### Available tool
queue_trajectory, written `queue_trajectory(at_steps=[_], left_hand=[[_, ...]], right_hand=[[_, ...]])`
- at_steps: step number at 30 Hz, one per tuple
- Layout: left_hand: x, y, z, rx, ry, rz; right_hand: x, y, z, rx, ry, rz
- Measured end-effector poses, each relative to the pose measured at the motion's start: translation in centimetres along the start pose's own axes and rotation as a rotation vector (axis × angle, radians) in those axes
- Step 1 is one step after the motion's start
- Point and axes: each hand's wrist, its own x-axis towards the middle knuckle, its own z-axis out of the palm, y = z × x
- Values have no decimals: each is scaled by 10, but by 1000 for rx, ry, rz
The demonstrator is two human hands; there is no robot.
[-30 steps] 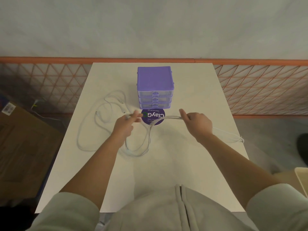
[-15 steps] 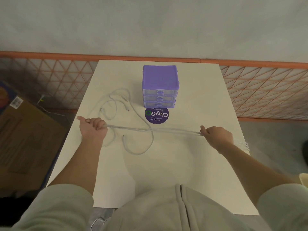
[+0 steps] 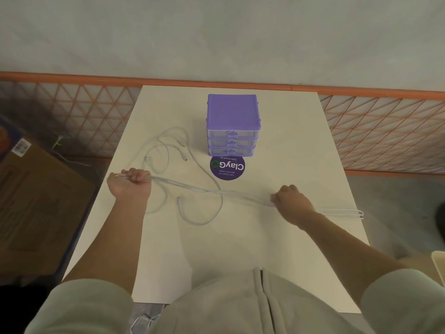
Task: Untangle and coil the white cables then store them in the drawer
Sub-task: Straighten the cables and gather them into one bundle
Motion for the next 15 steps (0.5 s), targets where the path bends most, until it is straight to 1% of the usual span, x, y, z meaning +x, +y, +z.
queue_trajectory(at_steps=[2,4,6,8,9,11,15], left_hand=[[0,-1,1,-39,-18,-22],[0,-2,2,-76,-27,-40],[1,-3,4,-108,-35,-54],[3,-2,8,-124,-36,-58],[5,-1,9,-127,-33,-53],[7,2,11,-125,-24,-36],[9,9,7,-121,15,-27]], right_hand=[[5,-32,1,106,53,-125],[8,-70,-5,188,53,-270],[9,-105,-13,246,6,-369],[10,-130,-16,266,-58,-413],[11,-137,-16,274,-92,-407],[9,-142,-19,299,-142,-339],[-1,-129,-29,306,-112,-181]])
